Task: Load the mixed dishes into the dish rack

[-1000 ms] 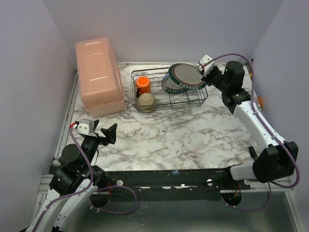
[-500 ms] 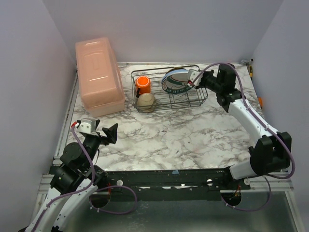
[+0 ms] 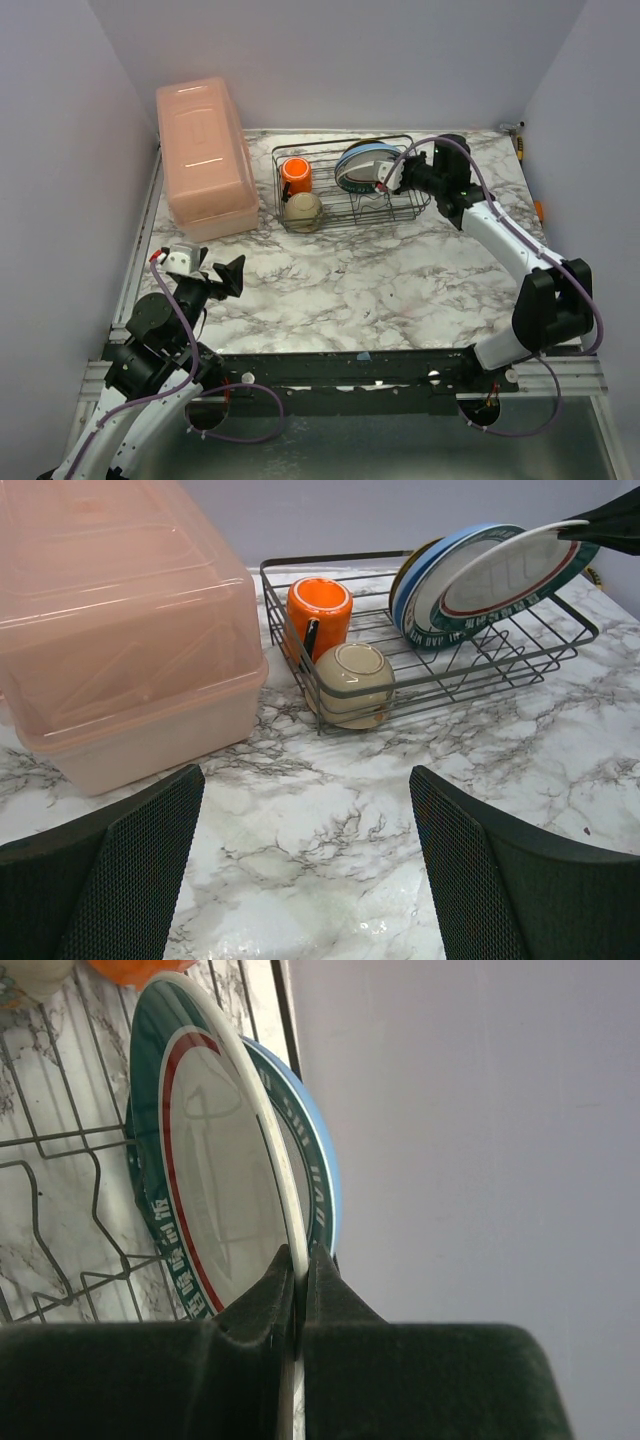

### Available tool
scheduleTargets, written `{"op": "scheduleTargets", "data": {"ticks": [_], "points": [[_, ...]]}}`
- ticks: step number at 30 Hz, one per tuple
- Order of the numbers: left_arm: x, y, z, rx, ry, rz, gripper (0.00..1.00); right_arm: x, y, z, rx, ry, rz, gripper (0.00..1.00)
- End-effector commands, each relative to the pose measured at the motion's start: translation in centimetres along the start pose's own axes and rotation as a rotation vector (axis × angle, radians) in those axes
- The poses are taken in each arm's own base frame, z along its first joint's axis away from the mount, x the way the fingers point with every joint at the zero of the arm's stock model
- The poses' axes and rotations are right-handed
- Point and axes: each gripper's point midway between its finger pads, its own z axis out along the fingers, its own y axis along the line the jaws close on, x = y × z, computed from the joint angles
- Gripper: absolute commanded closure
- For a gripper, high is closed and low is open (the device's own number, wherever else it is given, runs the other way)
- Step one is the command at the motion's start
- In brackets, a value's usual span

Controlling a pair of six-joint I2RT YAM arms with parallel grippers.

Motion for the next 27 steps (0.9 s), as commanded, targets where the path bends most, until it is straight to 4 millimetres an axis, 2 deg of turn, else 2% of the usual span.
{"op": "scheduleTargets", "data": {"ticks": [1,10,18,26,27], "points": [[0.1,0.2,0.3,-0.011,-0.002,0.014,0.16,-0.5,-0.6,1.1,0.007,0.004,-0.069,1.00],[0.1,0.2,0.2,-0.013,-0.002,0.014,0.16,1.1,2.7,2.9,-0.048,0.061,-0.032,1.00],[0.0,0.2,0.2,-0.012,-0.006,0.014,0.16,1.6,3.2,3.1,-0.054,0.074,-0.018,0.99],[-0.1,0.2,0.1,-0.010,-0.011,0.012,0.16,2.0,3.6,3.3,-0.073,0.089,-0.009,0.85],[0.0,0.2,0.1,-0.011,-0.009,0.013,0.16,2.0,4.1,3.2,-0.091,0.094,-0.001,0.83]]}}
